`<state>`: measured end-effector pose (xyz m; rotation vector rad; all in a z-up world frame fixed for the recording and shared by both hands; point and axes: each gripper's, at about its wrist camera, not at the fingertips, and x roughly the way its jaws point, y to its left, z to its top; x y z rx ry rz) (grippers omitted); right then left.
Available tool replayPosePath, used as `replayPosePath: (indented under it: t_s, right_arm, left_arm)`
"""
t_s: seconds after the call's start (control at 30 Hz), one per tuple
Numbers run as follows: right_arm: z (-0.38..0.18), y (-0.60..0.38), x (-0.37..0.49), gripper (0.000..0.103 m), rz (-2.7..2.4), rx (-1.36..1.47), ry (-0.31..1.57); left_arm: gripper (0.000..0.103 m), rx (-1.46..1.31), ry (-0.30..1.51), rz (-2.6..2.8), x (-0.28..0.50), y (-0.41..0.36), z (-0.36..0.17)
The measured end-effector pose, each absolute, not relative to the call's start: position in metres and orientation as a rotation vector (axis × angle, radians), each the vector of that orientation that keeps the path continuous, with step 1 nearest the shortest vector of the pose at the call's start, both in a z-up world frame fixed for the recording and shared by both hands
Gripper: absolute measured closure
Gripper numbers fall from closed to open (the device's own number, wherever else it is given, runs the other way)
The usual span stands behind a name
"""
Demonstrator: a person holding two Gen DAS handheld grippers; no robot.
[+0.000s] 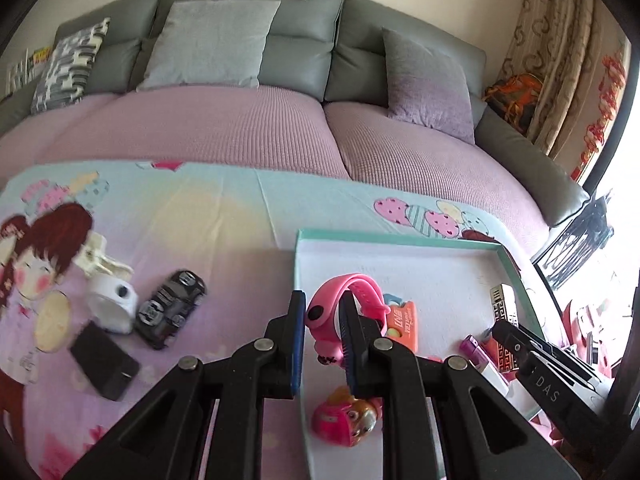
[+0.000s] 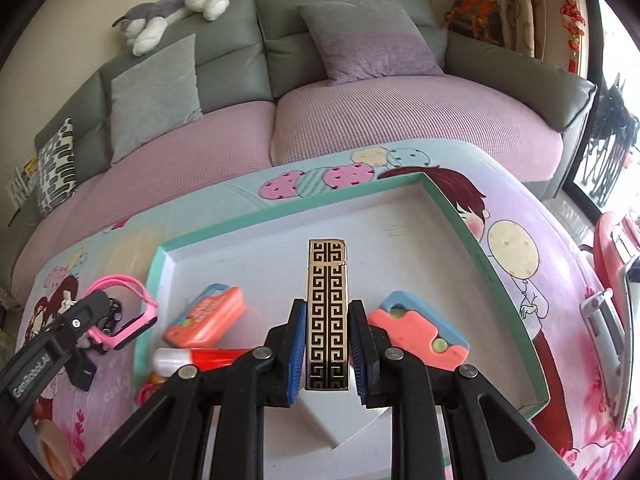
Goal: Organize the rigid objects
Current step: 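Carry the gold bar and pink watch into the tray and open both tools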
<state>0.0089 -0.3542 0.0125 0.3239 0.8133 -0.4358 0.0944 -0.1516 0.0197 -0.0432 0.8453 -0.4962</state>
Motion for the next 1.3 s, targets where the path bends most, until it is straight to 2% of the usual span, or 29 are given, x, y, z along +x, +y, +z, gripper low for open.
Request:
replayPosePath:
  t_s: [0.57,0.8,0.9,0.97,1.0,1.03,1.07,1.1,1.13,1.3]
  right_arm:
    - [-0.006,-0.351,0.019,0.08,-0.454,0.287,0.881]
    - [-0.002,-0.345,0.021,0.079,-0.47,0.254,0.888]
    - [0.006,-0.341,0.02,0.071,-0.475,0.238,0.861]
    - [0.013,-0.339,0.017,0.048,-0.483,0.232,0.832]
    - [0.015,-0.338,0.016,0.047,-0.483,0.232,0.821]
    - [0.018,-0.338,0.016,0.047,-0.48,0.234,0.812]
    - [0.02,-0.337,0.015,0.047,-0.478,0.235,0.807]
    - [0.021,-0.336,0.015,0.046,-0.475,0.235,0.801]
    - [0.022,-0.336,0.015,0.044,-0.474,0.234,0.797]
    - [0.02,-0.331,0.019,0.034,-0.455,0.222,0.8]
  left_arm:
    - [0.086,0.045,0.982,-0.514,0.101,-0.179,-0.02]
    - [0.086,-0.011,0.972,-0.519,0.102,-0.168,-0.012]
    - [0.086,-0.027,0.963,-0.523,0.102,-0.163,-0.005]
    - [0.084,-0.033,0.943,-0.524,0.101,-0.159,0.002]
    - [0.078,-0.035,0.934,-0.526,0.1,-0.158,0.005]
    - [0.066,-0.036,0.927,-0.525,0.1,-0.156,0.007]
    - [0.058,-0.038,0.92,-0.522,0.099,-0.154,0.01]
    - [0.045,-0.043,0.914,-0.515,0.099,-0.152,0.012]
    - [0.037,-0.051,0.911,-0.506,0.099,-0.149,0.014]
    - [0.031,-0.079,0.915,-0.475,0.106,-0.138,0.014]
